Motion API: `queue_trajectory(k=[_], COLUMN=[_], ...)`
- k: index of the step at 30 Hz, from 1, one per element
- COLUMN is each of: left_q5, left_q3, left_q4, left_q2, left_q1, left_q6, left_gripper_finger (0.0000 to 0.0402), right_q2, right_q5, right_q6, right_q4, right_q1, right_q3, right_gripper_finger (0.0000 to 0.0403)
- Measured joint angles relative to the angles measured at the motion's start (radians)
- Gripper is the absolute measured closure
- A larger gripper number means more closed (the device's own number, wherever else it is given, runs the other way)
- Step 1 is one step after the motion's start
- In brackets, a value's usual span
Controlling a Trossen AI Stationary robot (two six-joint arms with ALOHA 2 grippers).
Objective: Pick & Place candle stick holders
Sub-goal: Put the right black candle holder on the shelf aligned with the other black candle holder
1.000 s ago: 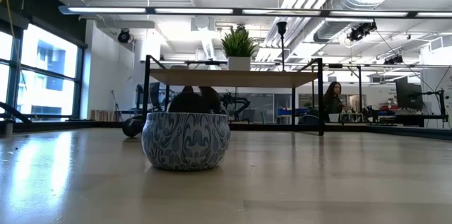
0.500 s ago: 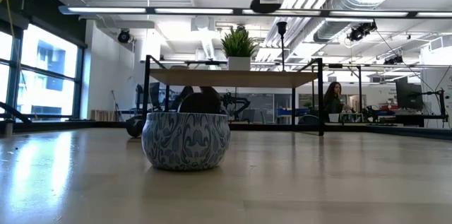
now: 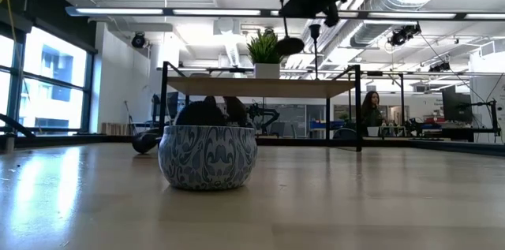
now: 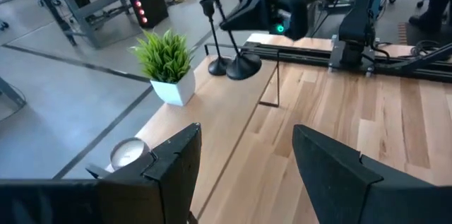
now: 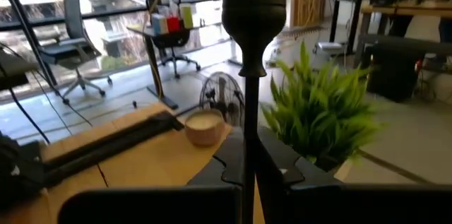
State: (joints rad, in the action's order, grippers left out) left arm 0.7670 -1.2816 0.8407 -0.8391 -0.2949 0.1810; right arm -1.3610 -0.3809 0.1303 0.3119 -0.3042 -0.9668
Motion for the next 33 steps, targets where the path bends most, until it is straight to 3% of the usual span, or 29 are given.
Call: queue_trajectory(k=[12,33], left_q5=[0.008,0.037], left_q3=[0.0,0.0], left_q4=[0.0,-0.001], left_q2=[0.0,0.0], left_q1=[0.0,0.0], left_q6=[0.008,0.007], left_gripper_finger=[0.0183,0.0183], right_q2=[-0.048,-0.138], right_q5=[-0.119,-0.035], right_q6=[0.05,0.028], right_q4=[-0.101,-0.054], right_q1=[-0.024,-0.09], right_q3=[-0.001,-0.003], right_gripper_finger=[0.0398,0.0398])
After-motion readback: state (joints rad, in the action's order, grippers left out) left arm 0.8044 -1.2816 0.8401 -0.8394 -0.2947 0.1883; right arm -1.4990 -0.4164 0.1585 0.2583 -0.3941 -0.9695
